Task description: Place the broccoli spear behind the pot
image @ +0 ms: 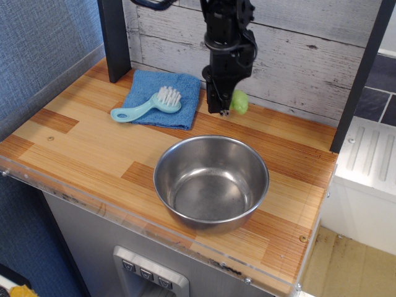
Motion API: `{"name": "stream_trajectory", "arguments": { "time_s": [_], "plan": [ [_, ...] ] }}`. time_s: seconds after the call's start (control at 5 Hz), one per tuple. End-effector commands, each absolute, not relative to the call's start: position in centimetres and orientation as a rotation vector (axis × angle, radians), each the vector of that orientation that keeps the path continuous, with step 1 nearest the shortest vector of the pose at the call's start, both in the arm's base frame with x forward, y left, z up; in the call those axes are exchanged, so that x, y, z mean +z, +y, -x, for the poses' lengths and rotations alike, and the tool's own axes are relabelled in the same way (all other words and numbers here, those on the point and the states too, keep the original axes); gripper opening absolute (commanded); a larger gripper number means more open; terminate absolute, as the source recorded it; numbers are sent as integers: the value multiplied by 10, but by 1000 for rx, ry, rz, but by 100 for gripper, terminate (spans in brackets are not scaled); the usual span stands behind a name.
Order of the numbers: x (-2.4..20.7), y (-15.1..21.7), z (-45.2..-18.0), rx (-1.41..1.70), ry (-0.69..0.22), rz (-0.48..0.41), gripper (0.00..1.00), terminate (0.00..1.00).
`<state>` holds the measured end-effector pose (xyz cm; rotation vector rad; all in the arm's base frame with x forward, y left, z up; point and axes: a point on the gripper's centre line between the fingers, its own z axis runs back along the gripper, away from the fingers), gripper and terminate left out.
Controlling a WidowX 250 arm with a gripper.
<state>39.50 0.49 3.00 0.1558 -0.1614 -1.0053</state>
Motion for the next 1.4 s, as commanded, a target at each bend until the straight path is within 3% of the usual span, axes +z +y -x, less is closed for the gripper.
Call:
{"name": "stream_trajectory", "arguments": {
  "time_s": [0.0, 0.2, 0.8, 1.2],
  "plan": [
    [38, 7, -402, -1003, -200, -183, 0, 0],
    [36, 11, -405, -986, -156, -191, 100, 0],
    [45, 7, -400, -970, -168, -189, 100, 0],
    [82, 9, -390, -970, -236, -206, 100, 0]
  ]
}}
